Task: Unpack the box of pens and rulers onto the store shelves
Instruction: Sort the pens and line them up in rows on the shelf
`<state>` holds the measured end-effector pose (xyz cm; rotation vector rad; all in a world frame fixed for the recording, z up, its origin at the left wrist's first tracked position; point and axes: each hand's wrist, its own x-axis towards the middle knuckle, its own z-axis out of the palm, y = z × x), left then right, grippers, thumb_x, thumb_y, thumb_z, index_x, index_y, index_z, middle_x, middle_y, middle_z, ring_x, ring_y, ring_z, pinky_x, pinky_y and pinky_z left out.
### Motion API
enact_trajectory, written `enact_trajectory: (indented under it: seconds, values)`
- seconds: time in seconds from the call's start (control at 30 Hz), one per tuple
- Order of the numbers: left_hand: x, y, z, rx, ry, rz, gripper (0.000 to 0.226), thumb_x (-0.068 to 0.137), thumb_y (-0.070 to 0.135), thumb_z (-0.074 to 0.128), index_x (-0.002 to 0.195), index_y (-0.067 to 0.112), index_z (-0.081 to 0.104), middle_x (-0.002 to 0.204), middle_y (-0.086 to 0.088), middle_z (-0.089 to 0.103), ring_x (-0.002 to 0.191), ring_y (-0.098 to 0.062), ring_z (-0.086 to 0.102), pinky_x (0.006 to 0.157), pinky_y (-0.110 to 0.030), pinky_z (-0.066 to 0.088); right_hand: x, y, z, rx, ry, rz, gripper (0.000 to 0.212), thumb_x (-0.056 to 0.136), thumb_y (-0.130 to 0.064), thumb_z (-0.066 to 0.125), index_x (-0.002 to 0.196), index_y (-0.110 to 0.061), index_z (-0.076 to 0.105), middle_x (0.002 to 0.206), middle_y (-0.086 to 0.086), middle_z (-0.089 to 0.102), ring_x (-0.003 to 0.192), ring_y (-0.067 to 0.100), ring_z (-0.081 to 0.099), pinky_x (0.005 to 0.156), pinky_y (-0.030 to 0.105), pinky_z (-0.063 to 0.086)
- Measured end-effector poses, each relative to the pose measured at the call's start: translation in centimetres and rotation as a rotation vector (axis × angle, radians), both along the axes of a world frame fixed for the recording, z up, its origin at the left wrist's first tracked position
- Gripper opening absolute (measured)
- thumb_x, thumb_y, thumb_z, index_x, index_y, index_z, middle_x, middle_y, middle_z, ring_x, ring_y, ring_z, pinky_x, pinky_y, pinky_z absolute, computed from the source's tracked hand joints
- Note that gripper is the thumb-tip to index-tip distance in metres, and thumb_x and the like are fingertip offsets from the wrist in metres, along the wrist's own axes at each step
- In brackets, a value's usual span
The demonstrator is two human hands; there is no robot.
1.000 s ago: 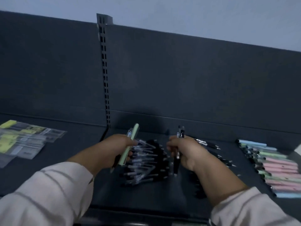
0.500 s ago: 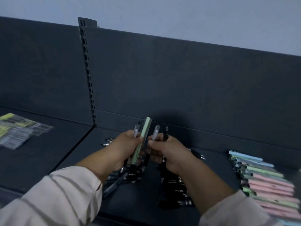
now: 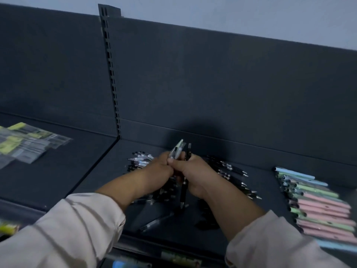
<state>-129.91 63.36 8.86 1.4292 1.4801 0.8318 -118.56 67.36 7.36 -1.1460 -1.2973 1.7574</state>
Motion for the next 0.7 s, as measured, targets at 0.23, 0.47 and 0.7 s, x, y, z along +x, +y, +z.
enact_trajectory:
  seconds: [0.23,0.47,0.7]
  values:
    - [-4.6,-0.5,-0.7,-0.053,-0.041,0.259,0.020,0.094,0.002,0.043,0.105,0.011,0.056,0.084,-0.012,0.059,0.070,-0.019,0.053,0.058,-0.022,0.044,-1.6,1.6,0.9,0.242,-0.350,0.003,0.006,0.092,-0.019,0.062,0.094,-0.013,0.062,0.084,0.010,0.064,0.068,0.018,0.058,0.061,0.026,0.049]
    - [-9.9,-2.6,-0.8,-0.144,-0.339,0.518,0.011,0.098,0.020,0.049,0.102,0.021,0.060,0.079,-0.004,0.060,0.060,-0.014,0.053,0.043,-0.018,0.044,-5.5,2.1,1.4,0.684,-1.260,0.516,0.017,0.093,-0.024,0.060,0.104,-0.011,0.060,0.100,0.005,0.059,0.095,0.022,0.058,0.076,0.028,0.047]
    - [-11.1,-2.7,-0.6,-0.144,-0.418,0.566,0.015,0.097,0.010,0.046,0.100,0.016,0.058,0.082,-0.005,0.065,0.065,-0.013,0.056,0.052,-0.024,0.042,-6.1,1.8,1.7,0.463,-0.887,0.282,0.030,0.088,-0.017,0.061,0.118,-0.016,0.054,0.115,0.008,0.059,0.102,0.024,0.058,0.088,0.037,0.049]
